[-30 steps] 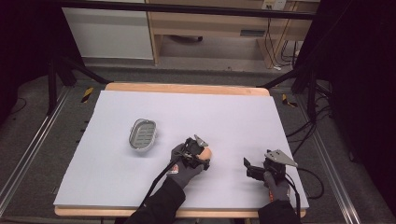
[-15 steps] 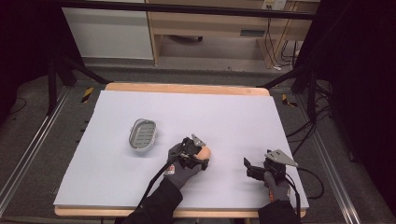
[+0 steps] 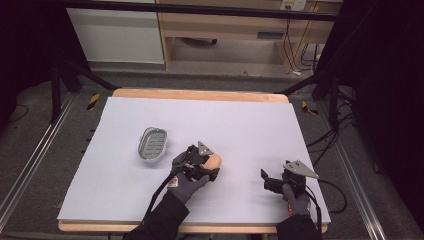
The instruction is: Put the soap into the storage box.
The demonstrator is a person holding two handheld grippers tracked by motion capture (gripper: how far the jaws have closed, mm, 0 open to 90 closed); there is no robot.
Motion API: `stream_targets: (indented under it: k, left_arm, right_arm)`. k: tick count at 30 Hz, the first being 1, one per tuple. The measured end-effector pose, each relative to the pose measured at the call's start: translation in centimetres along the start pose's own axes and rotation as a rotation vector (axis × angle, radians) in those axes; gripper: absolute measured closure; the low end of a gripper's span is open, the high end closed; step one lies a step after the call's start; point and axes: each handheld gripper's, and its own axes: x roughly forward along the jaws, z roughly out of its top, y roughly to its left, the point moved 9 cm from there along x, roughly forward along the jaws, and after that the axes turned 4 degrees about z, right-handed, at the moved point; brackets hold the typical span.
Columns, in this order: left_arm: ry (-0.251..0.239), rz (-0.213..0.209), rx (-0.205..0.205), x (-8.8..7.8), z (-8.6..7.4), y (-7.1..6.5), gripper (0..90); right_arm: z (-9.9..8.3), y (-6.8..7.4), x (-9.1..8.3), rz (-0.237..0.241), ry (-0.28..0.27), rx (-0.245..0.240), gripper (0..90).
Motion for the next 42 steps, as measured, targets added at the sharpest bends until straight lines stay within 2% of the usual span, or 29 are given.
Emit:
stream_targets:
  k: [14,25,42]
  left_arm:
    - [-0.039,0.011,-0.004,-2.4,0.1,1.3,32.0]
    - [-0.067,0.023,-0.029,-4.0,0.0,2.5,32.0]
    - [-0.105,0.063,-0.076,-6.3,-0.2,5.6,32.1]
  right_arm:
    - [0.0,0.0,0.0,0.001,0.000,0.003,2.6]
    - [0.0,0.0,0.0,-0.004,0.000,-0.004,2.7]
    - [0.0,0.1,0.0,-0.002,0.003,0.001,2.6]
